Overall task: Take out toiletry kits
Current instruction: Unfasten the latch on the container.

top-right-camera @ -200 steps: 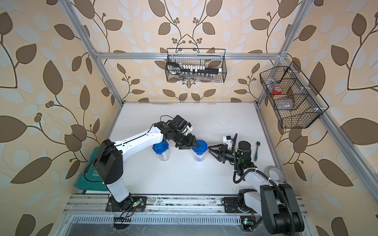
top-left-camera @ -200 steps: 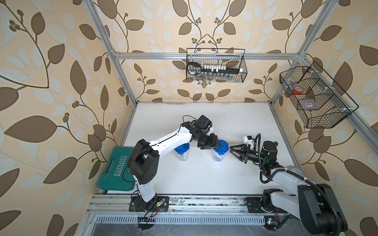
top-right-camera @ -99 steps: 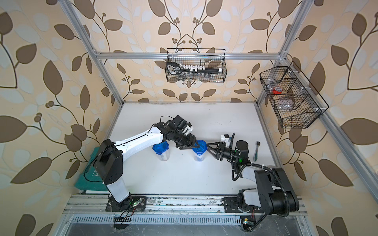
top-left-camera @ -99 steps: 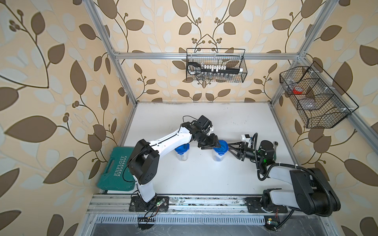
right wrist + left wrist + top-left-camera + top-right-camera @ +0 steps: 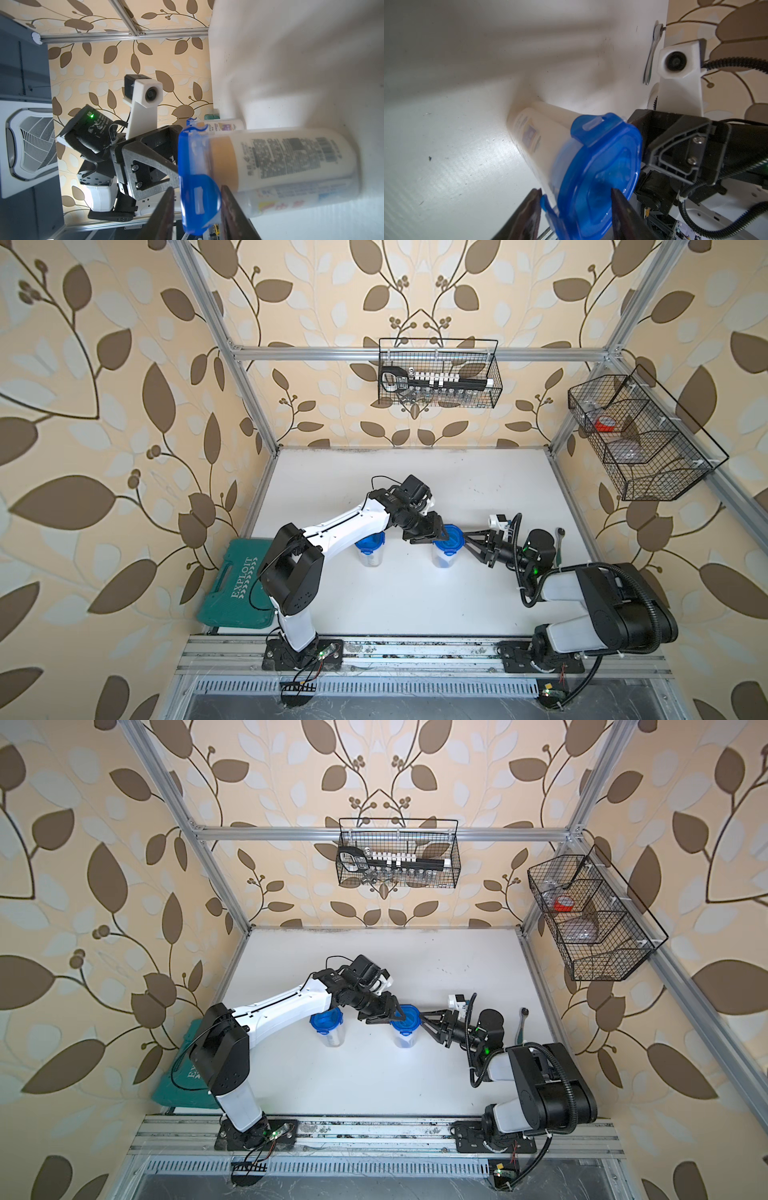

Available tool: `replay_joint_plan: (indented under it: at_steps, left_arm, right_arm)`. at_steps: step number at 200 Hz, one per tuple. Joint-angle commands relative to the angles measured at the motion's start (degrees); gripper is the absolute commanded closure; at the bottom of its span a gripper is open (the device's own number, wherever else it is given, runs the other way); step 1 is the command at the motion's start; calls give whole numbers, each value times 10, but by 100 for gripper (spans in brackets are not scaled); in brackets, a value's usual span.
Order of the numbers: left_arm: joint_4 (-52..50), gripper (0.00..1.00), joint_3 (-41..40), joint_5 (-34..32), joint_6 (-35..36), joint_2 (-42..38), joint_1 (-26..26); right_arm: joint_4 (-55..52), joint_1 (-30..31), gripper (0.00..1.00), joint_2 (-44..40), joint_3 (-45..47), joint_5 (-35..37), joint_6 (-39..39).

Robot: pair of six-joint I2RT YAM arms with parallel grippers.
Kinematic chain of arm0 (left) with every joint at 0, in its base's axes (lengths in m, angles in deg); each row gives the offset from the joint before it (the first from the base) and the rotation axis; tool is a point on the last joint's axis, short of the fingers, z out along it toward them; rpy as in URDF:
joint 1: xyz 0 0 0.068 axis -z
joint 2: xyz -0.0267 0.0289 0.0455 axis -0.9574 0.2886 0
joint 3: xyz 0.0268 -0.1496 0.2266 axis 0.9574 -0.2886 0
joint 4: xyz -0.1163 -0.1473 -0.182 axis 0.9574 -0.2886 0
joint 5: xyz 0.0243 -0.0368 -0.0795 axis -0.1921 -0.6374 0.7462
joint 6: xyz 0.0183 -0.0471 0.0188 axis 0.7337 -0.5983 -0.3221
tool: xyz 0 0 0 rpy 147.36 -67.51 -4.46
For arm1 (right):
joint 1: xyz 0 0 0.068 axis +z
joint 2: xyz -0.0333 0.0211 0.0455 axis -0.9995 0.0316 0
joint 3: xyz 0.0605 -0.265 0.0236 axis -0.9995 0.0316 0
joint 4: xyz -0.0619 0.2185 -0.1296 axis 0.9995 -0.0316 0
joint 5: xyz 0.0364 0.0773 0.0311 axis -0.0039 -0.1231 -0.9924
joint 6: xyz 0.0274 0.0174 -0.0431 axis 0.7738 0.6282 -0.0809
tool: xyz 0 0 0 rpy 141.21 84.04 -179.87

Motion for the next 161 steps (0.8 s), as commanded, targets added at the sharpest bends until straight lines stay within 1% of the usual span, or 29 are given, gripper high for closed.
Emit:
replay_joint_plan:
  at_steps: [1,23,44,77,92,100,107,118,124,133,139,147,149,156,161]
  left_arm:
    - [-72,47,-28,-60,-1,23,0]
    - [-82,49,-30,-68,-1,27,1]
    - [-87,50,-38,-73,-1,29,0]
    - [-91,51,-43,-77,-1,30,1]
    - [-94,51,-42,-83,0,30,0]
    - [-94,50,-41,-83,-1,30,1]
    - [-95,49,-38,-82,-1,30,0]
    - [-98,45,-28,-82,-2,28,0]
    - [-101,42,-20,-82,-3,26,1]
    - [-106,38,-6,-84,-1,24,0]
    - [-110,35,5,-86,1,22,1]
    - [-115,32,20,-86,5,20,1]
    - [-116,31,25,-86,5,20,0]
    - [-119,18,36,-86,8,19,1]
    - [-121,14,44,-85,10,18,0]
  right_arm:
    - [36,3,74,-8,12,3,7]
    - [25,-3,75,-16,15,2,1]
    - [30,-20,75,-25,14,-7,4]
    - [22,-29,79,-43,5,-19,4]
    - [-26,-30,80,-65,-2,-20,-16]
    - [-83,-30,80,-84,-11,-20,-40]
    - [-152,-30,80,-103,-24,-20,-78]
    - [-338,-30,76,-144,-60,-9,-168]
    - [-449,-30,72,-165,-83,14,-228]
    - [-618,-30,62,-194,-125,64,-317]
    - [-704,-29,55,-206,-150,101,-370]
    - [-787,-29,50,-215,-176,143,-412]
    - [-804,-29,49,-218,-181,153,-420]
    - [-845,-29,47,-223,-194,180,-439]
    - [-862,-28,47,-228,-200,195,-447]
